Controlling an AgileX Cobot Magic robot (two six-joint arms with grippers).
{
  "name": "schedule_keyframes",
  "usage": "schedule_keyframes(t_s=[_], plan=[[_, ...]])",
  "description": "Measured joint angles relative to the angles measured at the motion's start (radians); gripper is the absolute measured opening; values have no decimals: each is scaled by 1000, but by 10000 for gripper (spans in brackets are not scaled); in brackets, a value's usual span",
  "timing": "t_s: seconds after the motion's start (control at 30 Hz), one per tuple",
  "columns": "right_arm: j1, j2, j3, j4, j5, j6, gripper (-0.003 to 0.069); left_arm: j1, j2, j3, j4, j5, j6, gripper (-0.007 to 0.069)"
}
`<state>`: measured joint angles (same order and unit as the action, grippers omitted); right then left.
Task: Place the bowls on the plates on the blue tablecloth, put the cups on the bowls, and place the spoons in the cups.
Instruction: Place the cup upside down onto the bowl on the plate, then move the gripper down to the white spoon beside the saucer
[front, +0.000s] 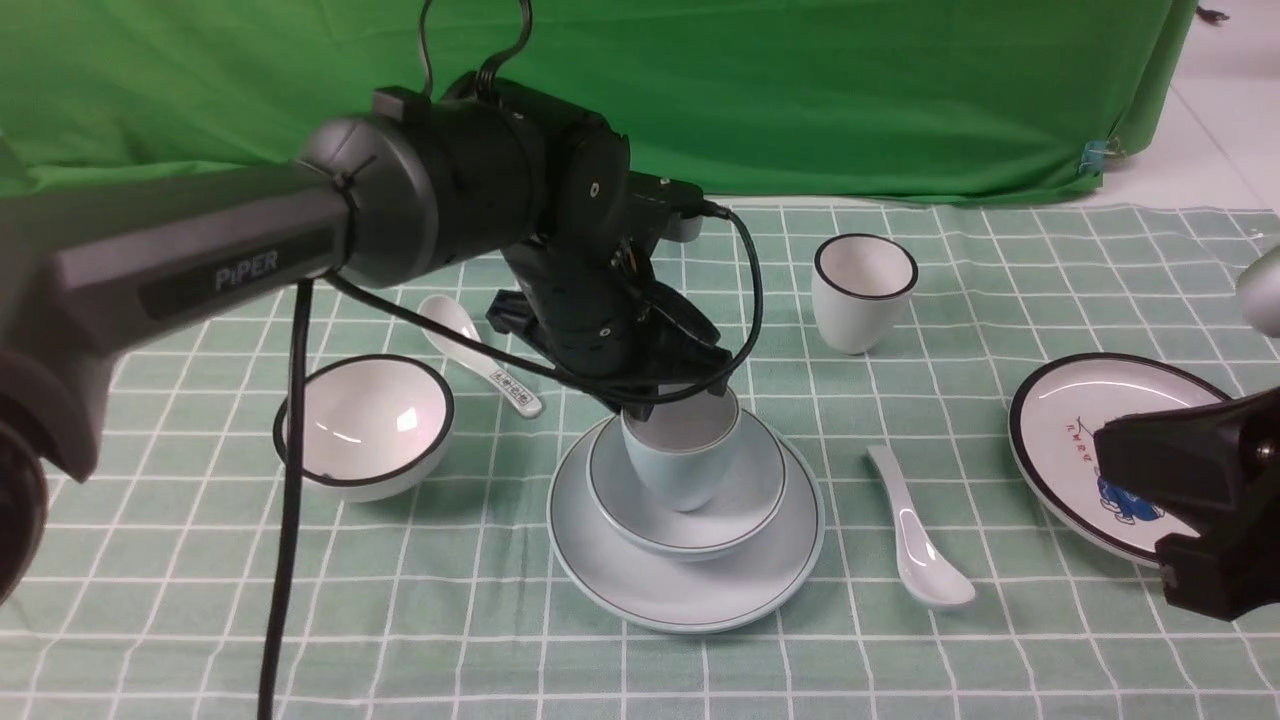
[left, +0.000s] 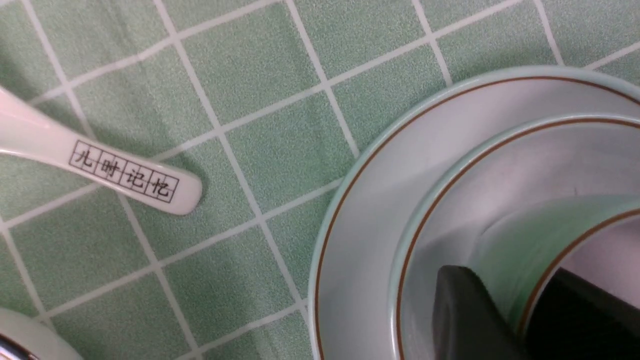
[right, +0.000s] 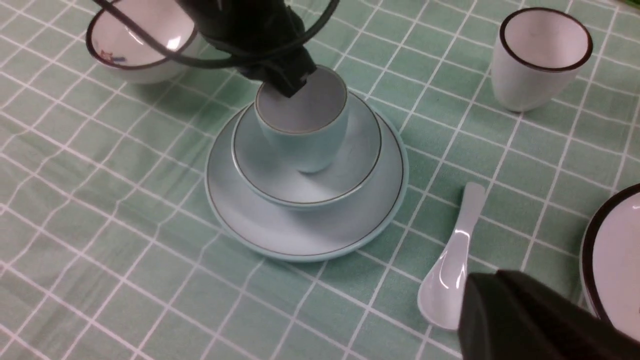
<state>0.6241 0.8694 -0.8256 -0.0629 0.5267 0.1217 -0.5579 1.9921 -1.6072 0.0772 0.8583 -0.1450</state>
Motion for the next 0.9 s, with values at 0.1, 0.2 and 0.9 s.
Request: schedule_keyframes(t_s=[0.1,0.2,0.9], plan=[[-2,29,-26,0,51,23,35,0,0,-1,0,9,0,296],[-23,71,-70,0,140,27,35,0,-1,-8,0,37,0,384],[-286,855,-502,104,330,-153,426,0,-699,390,9,-69,-37,8]])
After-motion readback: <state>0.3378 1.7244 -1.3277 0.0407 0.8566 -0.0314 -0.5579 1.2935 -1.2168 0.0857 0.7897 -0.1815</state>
